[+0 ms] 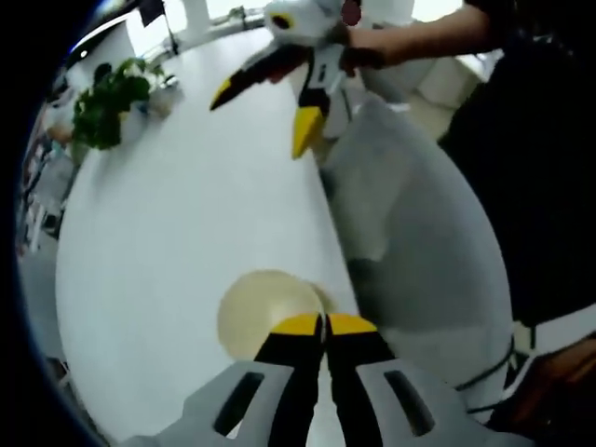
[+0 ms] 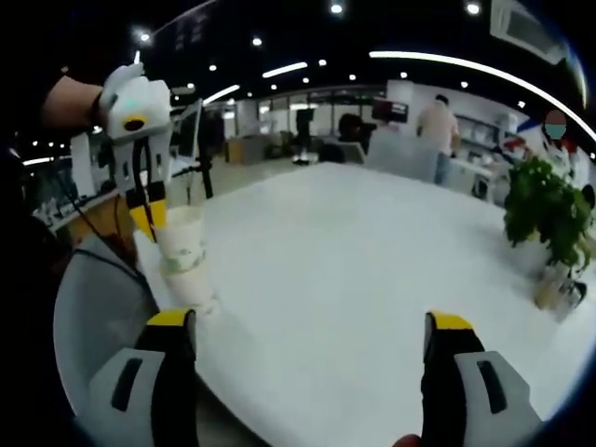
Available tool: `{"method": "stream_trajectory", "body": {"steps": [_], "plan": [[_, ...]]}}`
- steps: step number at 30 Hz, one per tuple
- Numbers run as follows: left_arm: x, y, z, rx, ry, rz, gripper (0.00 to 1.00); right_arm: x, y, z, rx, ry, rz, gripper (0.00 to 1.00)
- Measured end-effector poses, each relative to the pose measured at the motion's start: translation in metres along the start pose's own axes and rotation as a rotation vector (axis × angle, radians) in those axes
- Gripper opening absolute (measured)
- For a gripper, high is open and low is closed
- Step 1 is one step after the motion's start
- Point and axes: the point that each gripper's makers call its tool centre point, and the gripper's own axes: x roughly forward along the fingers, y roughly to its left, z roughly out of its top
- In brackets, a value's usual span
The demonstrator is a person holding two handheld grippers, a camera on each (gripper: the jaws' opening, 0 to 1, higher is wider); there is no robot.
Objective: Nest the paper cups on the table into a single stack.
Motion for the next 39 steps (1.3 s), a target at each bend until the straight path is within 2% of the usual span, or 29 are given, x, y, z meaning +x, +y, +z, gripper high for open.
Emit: {"method": "stream_trajectory", "body": {"steps": [3,5,18,39], "plan": [[0.006,0.001,0.002,-0.023,-0.016,-0.004,0.00,0.000,0.001,0.001,0.000,0.000,0.001,1.00],[0.012,0.001,0.001,-0.087,-0.015,-0.006,0.00,0.001,0.001,0.001,-0.002,0.001,0.001,1.00],[0.030,0.007,-0.008,-0.104,-0.003,-0.019,0.00,0.001,-0.006,-0.001,0.010,0.007,-0.009,1.00],[0.035,0.009,-0.008,-0.149,-0.013,-0.029,0.00,0.003,-0.012,-0.004,0.017,0.012,-0.010,1.00]]}}
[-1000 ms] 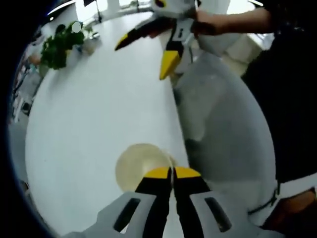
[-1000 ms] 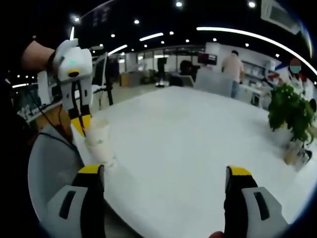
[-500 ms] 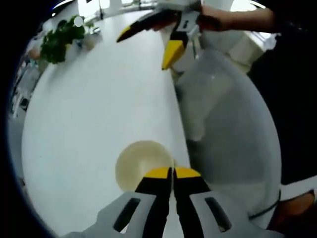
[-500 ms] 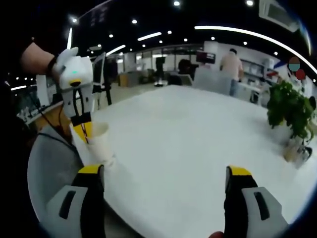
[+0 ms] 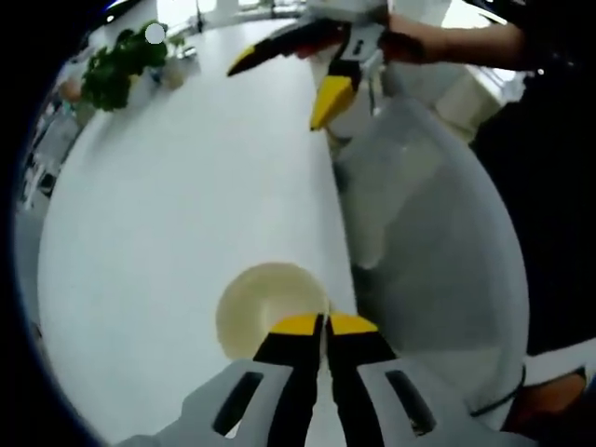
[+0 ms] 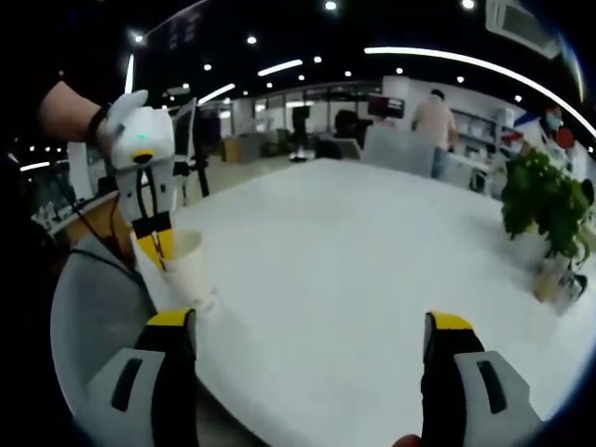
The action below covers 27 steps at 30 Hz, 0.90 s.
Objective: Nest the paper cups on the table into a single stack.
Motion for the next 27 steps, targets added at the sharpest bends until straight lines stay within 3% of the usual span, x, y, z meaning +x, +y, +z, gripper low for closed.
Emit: {"method": "stream_trajectory", "body": {"steps": [3,10,17,21,27], "plan": [[-0.001,-0.001,0.000,0.059,0.013,0.009,0.00,-0.001,-0.001,0.000,0.001,-0.001,-0.002,1.00],[-0.002,0.000,0.002,0.087,0.008,0.027,0.08,-0.002,-0.002,0.000,-0.001,-0.007,-0.002,0.99],[-0.004,-0.006,0.002,0.059,0.027,0.014,0.12,-0.002,0.001,-0.001,-0.001,-0.009,0.005,0.99],[-0.004,-0.011,0.002,0.013,0.008,-0.012,0.19,-0.002,0.001,0.001,-0.006,-0.012,0.008,0.99],[-0.003,-0.017,-0.008,0.038,0.047,-0.011,0.22,-0.003,0.002,0.002,-0.012,-0.015,0.012,0.99]]}}
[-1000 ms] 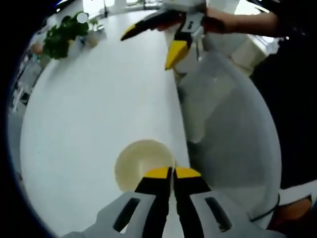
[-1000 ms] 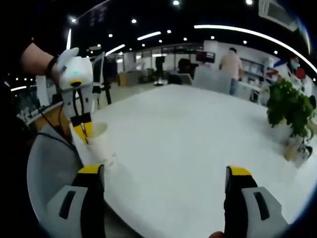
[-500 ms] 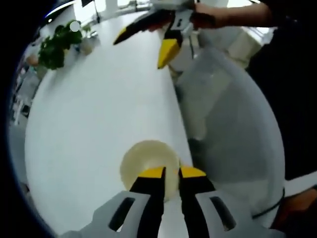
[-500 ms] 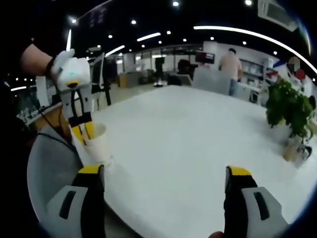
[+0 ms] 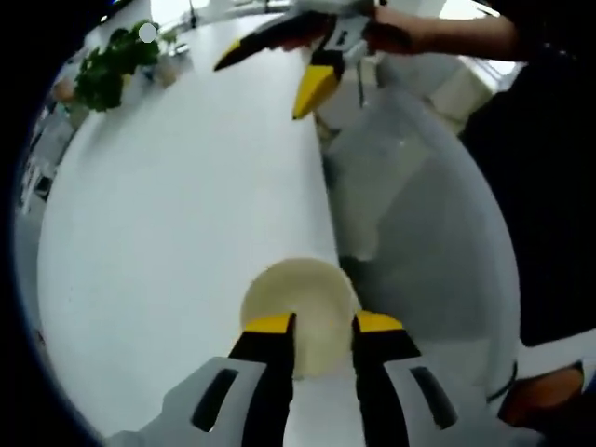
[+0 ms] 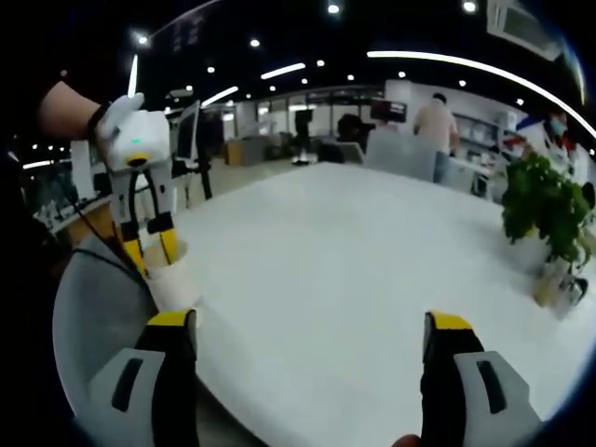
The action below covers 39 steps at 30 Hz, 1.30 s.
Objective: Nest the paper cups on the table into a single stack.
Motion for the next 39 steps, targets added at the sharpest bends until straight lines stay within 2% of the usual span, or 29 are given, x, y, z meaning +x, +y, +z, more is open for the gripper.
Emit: {"method": "stream_trajectory", "body": {"steps": [12,21,27,39], "plan": [[-0.005,-0.002,-0.001,0.049,0.026,0.006,0.24,0.000,0.003,0.000,-0.007,0.003,0.011,0.99],[-0.009,-0.003,-0.004,0.122,0.053,0.018,0.23,0.005,0.016,0.000,-0.014,0.003,0.037,0.99],[-0.010,-0.006,-0.010,0.161,0.082,0.009,0.23,0.008,0.022,0.000,-0.028,0.011,0.055,0.99],[-0.008,-0.013,-0.012,0.209,0.102,-0.002,0.22,0.012,0.029,0.002,-0.038,0.006,0.069,0.99]]}}
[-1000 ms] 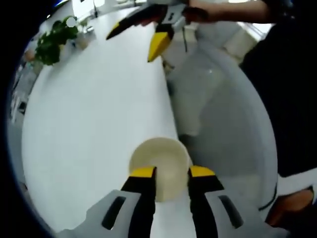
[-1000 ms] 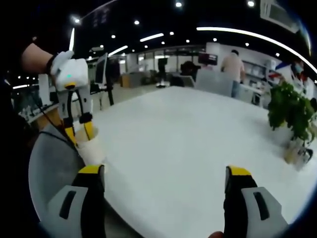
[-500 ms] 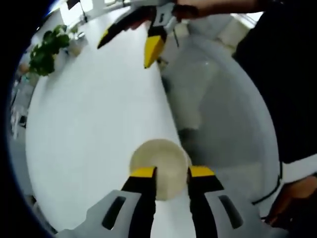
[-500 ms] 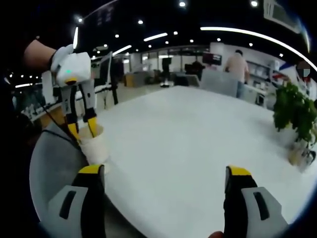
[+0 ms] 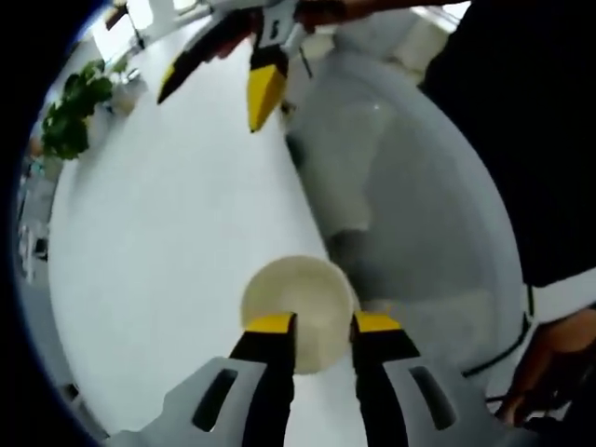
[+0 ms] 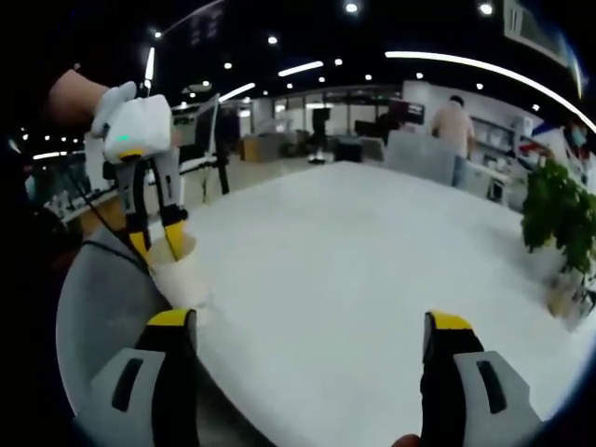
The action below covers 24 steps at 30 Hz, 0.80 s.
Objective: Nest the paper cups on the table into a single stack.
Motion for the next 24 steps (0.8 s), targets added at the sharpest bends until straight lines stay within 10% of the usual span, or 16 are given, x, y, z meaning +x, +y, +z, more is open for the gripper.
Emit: {"method": "stream_trajectory", "body": {"steps": [24], "plan": [[-0.005,0.005,-0.011,0.120,0.051,0.023,0.23,0.005,0.005,0.000,-0.006,0.004,0.011,0.99]]}}
